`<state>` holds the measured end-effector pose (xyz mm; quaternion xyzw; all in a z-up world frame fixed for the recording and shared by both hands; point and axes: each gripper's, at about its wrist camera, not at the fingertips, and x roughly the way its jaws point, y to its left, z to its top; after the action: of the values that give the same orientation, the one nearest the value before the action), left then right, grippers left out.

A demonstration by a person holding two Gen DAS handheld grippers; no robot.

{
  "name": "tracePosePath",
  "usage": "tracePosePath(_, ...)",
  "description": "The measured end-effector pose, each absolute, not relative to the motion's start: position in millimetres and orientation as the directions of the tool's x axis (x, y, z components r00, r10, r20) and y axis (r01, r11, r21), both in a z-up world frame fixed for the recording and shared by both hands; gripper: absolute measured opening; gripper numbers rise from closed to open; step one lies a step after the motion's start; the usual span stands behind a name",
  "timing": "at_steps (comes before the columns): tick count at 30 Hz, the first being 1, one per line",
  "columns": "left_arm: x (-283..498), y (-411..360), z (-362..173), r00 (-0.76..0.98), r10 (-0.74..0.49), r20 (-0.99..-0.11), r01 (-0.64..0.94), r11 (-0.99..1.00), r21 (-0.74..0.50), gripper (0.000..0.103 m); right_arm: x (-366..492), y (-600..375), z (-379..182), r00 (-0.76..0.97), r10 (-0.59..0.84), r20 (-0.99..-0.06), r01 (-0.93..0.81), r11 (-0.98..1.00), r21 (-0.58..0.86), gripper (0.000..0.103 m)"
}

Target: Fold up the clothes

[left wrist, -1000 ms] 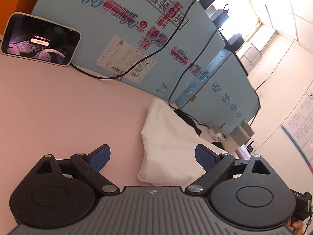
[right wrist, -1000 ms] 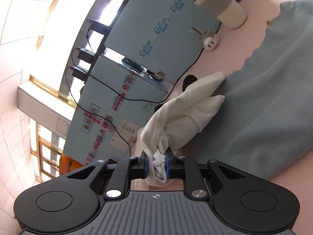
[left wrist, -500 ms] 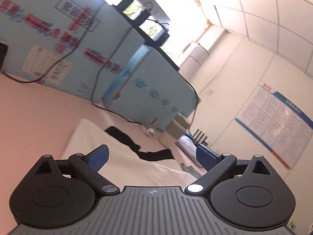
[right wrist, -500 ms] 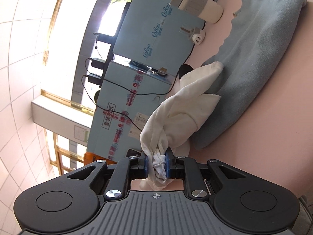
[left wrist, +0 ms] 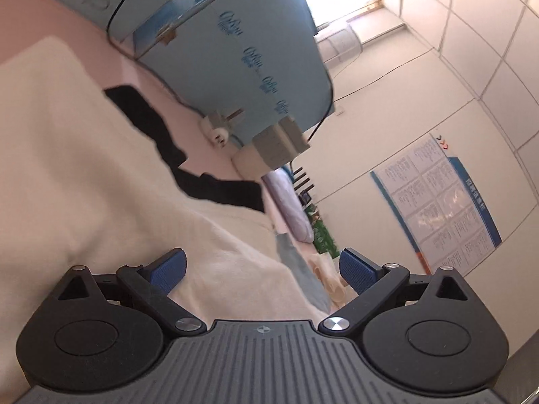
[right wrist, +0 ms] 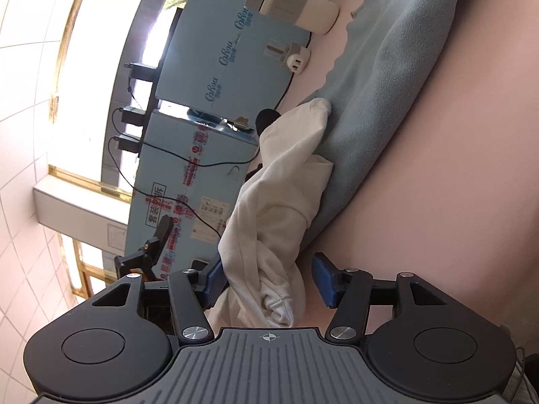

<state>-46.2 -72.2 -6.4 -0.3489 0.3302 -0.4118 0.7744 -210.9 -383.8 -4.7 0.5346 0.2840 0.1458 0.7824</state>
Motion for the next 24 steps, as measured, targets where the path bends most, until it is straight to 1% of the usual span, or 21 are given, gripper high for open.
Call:
tracePosePath(3, -51, -78, -4, 0.440, -0.863, -0.249, 0.444, 0.450, -0.775, 0.087, -208, -383, -6, 0.801, 0.533, -0.272, 0.054, 0.388, 0.920, 0.062)
tracePosePath(5, -55, -83, -3, 0.442, -0.855, -0.273, 0.464, 0.478, -0.746, 0.089, -204, -381, -6, 0.807, 0.526, -0.270, 0.048, 0.397, 0.917, 0.062)
tracePosePath(9, -57, -77, -3, 0.448, -0.859, -0.247, 0.459, 0.458, -0.761, 0.090, -195, -377, -5, 0.817, 0.509, -0.272, 0.041, 0.418, 0.907, 0.061)
tracePosePath(10, -58, -75, -3, 0.452, -0.860, -0.236, 0.457, 0.451, -0.767, 0.090, -194, -375, -5, 0.819, 0.502, -0.277, 0.038, 0.435, 0.900, 0.058)
tracePosePath(11, -60, -72, -3, 0.456, -0.860, -0.227, 0.456, 0.445, -0.771, 0.091, -195, -372, -5, 0.825, 0.483, -0.293, 0.048, 0.457, 0.888, 0.052)
tracePosePath(12, -62, -70, -1, 0.460, -0.860, -0.219, 0.460, 0.443, -0.770, 0.094, -195, -370, -6, 0.830, 0.465, -0.308, 0.058, 0.477, 0.877, 0.041)
tracePosePath(13, -65, -69, 1, 0.464, -0.860, -0.214, 0.469, 0.443, -0.764, 0.096, -195, -369, -7, 0.832, 0.455, -0.318, 0.067, 0.487, 0.871, 0.036)
tracePosePath(14, -68, -69, 3, 0.466, -0.860, -0.209, 0.481, 0.445, -0.756, 0.099, -195, -370, -10, 0.833, 0.449, -0.324, 0.076, 0.487, 0.870, 0.027)
tracePosePath(15, -72, -69, 6, 0.468, -0.859, -0.205, 0.497, 0.448, -0.743, 0.100, -196, -371, -13, 0.834, 0.444, -0.326, 0.082, 0.485, 0.871, 0.023)
tracePosePath(20, -96, -68, 20, 0.463, -0.871, -0.163, 0.579, 0.436, -0.689, 0.100, -198, -375, -10, 0.834, 0.465, -0.296, 0.051, 0.469, 0.882, 0.018)
tracePosePath(21, -104, -67, 24, 0.471, -0.866, -0.165, 0.597, 0.451, -0.663, 0.100, -198, -376, -7, 0.834, 0.471, -0.289, 0.043, 0.467, 0.883, 0.017)
tracePosePath(23, -121, -67, 36, 0.496, -0.849, -0.185, 0.647, 0.503, -0.574, 0.100, -197, -379, 1, 0.834, 0.482, -0.268, 0.021, 0.458, 0.889, 0.017)
tracePosePath(24, -130, -69, 43, 0.512, -0.835, -0.201, 0.676, 0.536, -0.506, 0.100, -195, -381, 6, 0.834, 0.488, -0.258, 0.008, 0.456, 0.890, 0.017)
